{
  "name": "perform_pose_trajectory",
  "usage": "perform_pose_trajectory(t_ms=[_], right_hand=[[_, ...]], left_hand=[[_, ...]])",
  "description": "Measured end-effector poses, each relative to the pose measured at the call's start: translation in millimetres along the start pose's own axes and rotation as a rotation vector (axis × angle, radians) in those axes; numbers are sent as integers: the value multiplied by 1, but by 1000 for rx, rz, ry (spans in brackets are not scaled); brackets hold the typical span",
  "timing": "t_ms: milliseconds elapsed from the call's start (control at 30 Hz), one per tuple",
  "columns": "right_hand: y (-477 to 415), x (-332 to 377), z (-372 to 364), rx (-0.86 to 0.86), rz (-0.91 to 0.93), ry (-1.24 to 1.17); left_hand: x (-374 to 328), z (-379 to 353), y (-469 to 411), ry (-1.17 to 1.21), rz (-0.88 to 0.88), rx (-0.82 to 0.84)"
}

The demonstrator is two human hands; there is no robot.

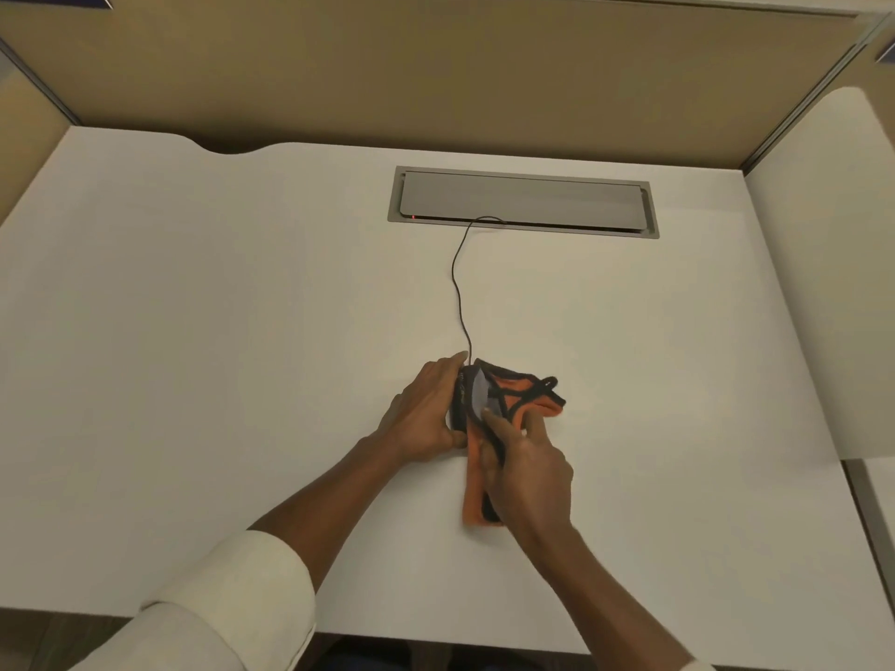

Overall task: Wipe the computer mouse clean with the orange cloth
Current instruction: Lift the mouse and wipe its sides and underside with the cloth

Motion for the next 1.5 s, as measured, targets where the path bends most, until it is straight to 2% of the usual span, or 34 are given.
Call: perform_pose_trajectory(t_ms=[133,333,667,800,1000,1233,1333,1500], right_hand=[[-31,7,1,-25,-53,-5],[-94,8,-2,49,-26,17],[-7,-12,-9,-18,-76,-67],[-33,-1,-5,-39,-73,-54],[-90,7,-3,21,-39,12],[-36,-6,-8,-7,-138,-99],[-15,-2,-7,-11,-53,-63],[-58,6,-3,9,-33,2]], left_hand=[[-1,3,-1,-22,-41,-10],[-3,4,0,-15,-46,-31],[-2,0,0,-18,-2,19],[-3,3,2,-30,-28,7],[-5,5,1,-23,-45,-15],[-4,5,2,-16,-19,25],[-2,2,2,1,-4,24],[-3,5,3,7,-59,-14]])
Point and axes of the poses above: each hand's wrist, its own y-axis away from the middle knuckle, its own z-axis out of the back of the hand, x = y × z, the point moved 2 cm from there along -y, towards the middle knuckle, and after that the axes turned 3 degrees about -x, right-handed, at the moved point
